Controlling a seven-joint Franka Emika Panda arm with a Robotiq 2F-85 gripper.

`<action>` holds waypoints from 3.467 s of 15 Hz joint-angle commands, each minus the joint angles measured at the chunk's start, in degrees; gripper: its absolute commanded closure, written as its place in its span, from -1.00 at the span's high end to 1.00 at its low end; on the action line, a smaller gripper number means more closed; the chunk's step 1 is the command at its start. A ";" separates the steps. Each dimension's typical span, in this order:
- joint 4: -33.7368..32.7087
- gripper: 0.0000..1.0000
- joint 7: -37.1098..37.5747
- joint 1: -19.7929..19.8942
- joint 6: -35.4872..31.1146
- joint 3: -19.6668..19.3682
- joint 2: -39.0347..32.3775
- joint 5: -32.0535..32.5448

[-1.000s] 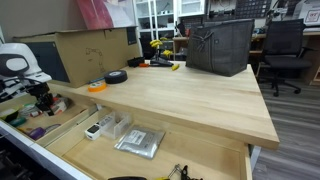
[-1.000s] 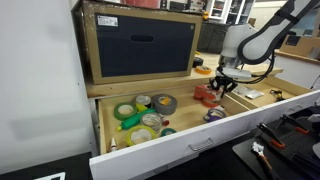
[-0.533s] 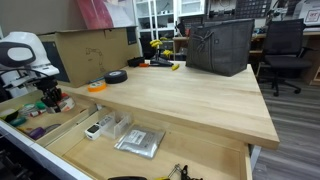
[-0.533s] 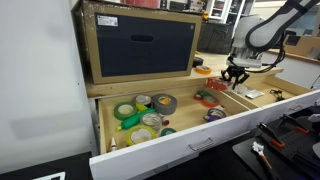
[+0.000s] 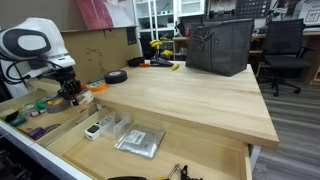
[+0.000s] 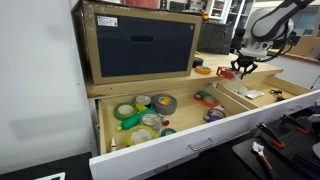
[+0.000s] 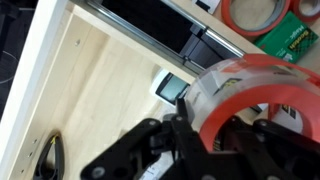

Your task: Take the white tape and blue tape out of the drawer

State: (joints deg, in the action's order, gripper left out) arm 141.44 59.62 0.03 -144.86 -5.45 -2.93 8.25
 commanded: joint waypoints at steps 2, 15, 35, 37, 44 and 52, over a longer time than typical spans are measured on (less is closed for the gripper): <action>-7.86 -0.87 -0.82 1.84 3.71 -0.11 -2.69 -1.43; -36.32 -0.87 -0.30 1.36 17.56 -0.95 -20.62 -7.04; -34.53 1.00 -0.02 -7.21 13.16 -3.01 -19.26 7.44; -30.24 1.00 0.25 -8.76 11.52 -2.39 -15.67 11.14; -17.14 1.00 -6.10 -10.26 9.24 4.87 -5.56 11.63; -9.56 1.00 -16.91 -11.18 5.75 11.96 -5.81 4.65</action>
State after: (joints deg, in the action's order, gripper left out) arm 128.98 46.93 -10.80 -137.04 5.17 -9.32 16.35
